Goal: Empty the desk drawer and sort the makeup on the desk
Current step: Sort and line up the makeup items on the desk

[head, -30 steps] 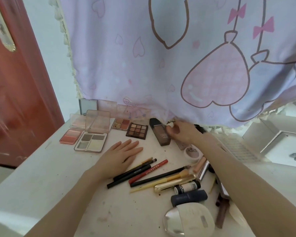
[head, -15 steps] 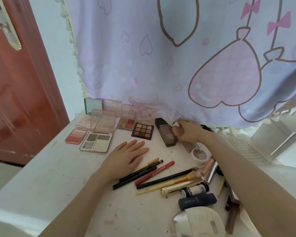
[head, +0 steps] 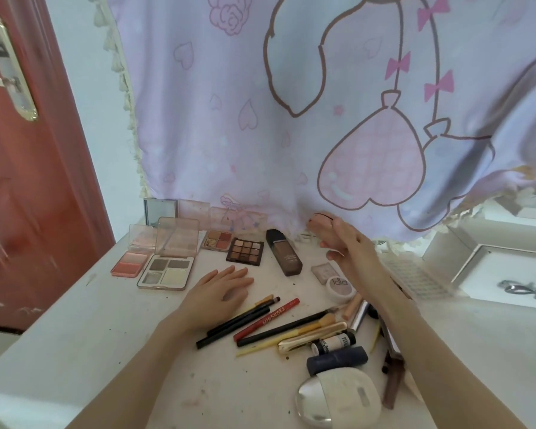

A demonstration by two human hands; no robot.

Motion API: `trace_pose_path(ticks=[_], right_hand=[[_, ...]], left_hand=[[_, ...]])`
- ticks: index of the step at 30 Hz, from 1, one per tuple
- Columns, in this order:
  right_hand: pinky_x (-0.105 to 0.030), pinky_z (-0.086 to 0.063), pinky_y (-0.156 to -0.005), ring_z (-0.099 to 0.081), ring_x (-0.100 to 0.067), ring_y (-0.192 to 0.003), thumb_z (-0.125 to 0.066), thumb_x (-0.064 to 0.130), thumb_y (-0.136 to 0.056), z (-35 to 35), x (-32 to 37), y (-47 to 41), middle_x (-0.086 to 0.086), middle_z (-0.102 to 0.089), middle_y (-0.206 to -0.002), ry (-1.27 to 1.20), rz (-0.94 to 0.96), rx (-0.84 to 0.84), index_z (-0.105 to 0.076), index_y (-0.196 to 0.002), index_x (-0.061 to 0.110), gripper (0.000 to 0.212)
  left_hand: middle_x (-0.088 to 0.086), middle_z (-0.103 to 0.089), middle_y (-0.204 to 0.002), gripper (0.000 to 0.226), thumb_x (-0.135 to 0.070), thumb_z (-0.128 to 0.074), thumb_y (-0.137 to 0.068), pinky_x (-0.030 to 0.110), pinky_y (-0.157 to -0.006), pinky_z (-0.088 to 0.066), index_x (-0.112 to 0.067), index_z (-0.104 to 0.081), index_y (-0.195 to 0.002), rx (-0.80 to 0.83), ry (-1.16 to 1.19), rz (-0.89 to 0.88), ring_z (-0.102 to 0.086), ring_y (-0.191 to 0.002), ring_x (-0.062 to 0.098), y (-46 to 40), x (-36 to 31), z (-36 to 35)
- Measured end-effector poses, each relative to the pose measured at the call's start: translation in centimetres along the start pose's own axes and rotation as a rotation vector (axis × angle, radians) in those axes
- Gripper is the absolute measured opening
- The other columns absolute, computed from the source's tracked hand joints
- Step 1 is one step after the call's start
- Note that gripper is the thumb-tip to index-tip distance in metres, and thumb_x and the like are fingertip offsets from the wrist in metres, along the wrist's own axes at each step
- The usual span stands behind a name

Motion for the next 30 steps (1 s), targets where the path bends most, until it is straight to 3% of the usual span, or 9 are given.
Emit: trace_pose_path(ticks=[3,6,12,15,18,20,22,26,30], right_hand=[[-0.02,-0.043,-0.061,-0.058,-0.012,-0.077,-0.073,0.069,-0.057,-1.4,0.2,2.1,-0.016,-0.068,-0.111,-0.273,0.025,0.115,-0.059,-0.119,0.001,0.093],[-0.02,-0.044,-0.059,-0.06,-0.011,-0.071,-0.063,0.07,-0.065,-2.9,0.0,3.4,-0.01,-0.073,-0.095,-0.375,0.014,0.165,-0.074,-0.096,0.011,0.067],[-0.032,-0.052,-0.071,-0.062,-0.025,-0.083,-0.039,0.073,-0.08,-5.8,-0.8,5.2,-0.021,-0.067,-0.099,-0.316,-0.056,0.209,-0.07,-0.093,0.003,0.078],[-0.044,-0.051,-0.081,-0.063,-0.033,-0.089,-0.037,0.065,-0.086,-6.7,-0.4,5.9,-0.022,-0.067,-0.099,-0.364,-0.021,0.192,-0.07,-0.092,0.003,0.071],[-0.05,-0.046,-0.097,-0.057,-0.04,-0.11,-0.049,0.053,-0.089,-6.8,0.4,6.6,-0.029,-0.06,-0.114,-0.425,0.085,0.189,-0.058,-0.111,-0.009,0.066],[-0.041,-0.05,-0.094,-0.06,-0.033,-0.108,-0.067,0.046,-0.08,-6.3,0.2,6.9,-0.023,-0.063,-0.112,-0.508,0.057,0.146,-0.059,-0.113,-0.006,0.062],[-0.027,-0.054,-0.077,-0.067,-0.019,-0.09,-0.079,0.041,-0.066,-5.7,-0.1,7.0,-0.01,-0.07,-0.097,-0.531,0.04,0.113,-0.072,-0.098,0.01,0.044],[-0.023,-0.053,-0.059,-0.066,-0.015,-0.071,-0.068,0.031,-0.067,-5.4,0.5,7.7,-0.006,-0.07,-0.081,-0.51,0.023,0.073,-0.074,-0.082,0.014,0.023],[-0.029,-0.058,-0.066,-0.068,-0.018,-0.075,-0.061,0.021,-0.074,-6.0,0.5,8.0,-0.006,-0.072,-0.082,-0.49,0.022,0.07,-0.073,-0.084,0.015,0.017]], left_hand=[[-0.011,-0.044,-0.138,0.033,-0.029,-0.043,-0.097,0.023,-0.108,-0.024,-0.034,-0.047,-0.129,-0.164,0.391,0.099,-0.037,-0.13,0.007,0.8,-1.1,1.6],[-0.02,-0.055,-0.117,0.028,-0.026,-0.056,-0.091,0.014,-0.092,-0.042,-0.041,-0.05,-0.114,-0.467,0.463,-0.038,-0.053,-0.104,-0.006,2.8,-4.6,4.9],[-0.016,-0.058,-0.107,0.038,-0.045,-0.057,-0.077,0.005,-0.081,-0.037,-0.031,-0.06,-0.113,-0.543,0.358,-0.378,-0.05,-0.095,-0.006,5.8,-11.6,7.9],[-0.018,-0.056,-0.099,0.034,-0.037,-0.054,-0.078,0.003,-0.082,-0.035,-0.023,-0.063,-0.108,-0.609,0.28,-0.381,-0.048,-0.091,-0.011,6.4,-12.3,8.0],[-0.023,-0.059,-0.092,0.022,-0.028,-0.059,-0.079,0.003,-0.08,-0.038,-0.034,-0.056,-0.1,-0.678,0.406,-0.295,-0.053,-0.091,-0.008,7.0,-12.0,7.8],[-0.024,-0.062,-0.088,0.029,-0.015,-0.066,-0.08,0.007,-0.077,-0.043,-0.036,-0.053,-0.096,-0.685,0.602,-0.205,-0.059,-0.087,-0.004,7.0,-11.2,7.5],[-0.018,-0.064,-0.089,0.028,-0.014,-0.066,-0.077,0.013,-0.073,-0.048,-0.029,-0.053,-0.096,-0.658,0.807,-0.161,-0.062,-0.084,0.0,6.8,-10.5,7.2],[-0.001,-0.068,-0.096,0.028,-0.018,-0.066,-0.083,0.016,-0.074,-0.05,-0.028,-0.054,-0.106,-0.546,1.003,-0.087,-0.064,-0.089,0.004,6.5,-9.3,6.6],[0.001,-0.068,-0.107,0.041,-0.034,-0.066,-0.081,0.031,-0.088,-0.049,-0.025,-0.054,-0.12,-0.429,1.096,-0.072,-0.062,-0.104,0.015,6.3,-8.2,6.0]])
Point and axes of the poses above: each hand's wrist, its own y-axis away from the middle knuckle, its own z-axis out of the back of the hand, x = y × z, the point moved 6 cm from there along -y, towards the middle knuckle
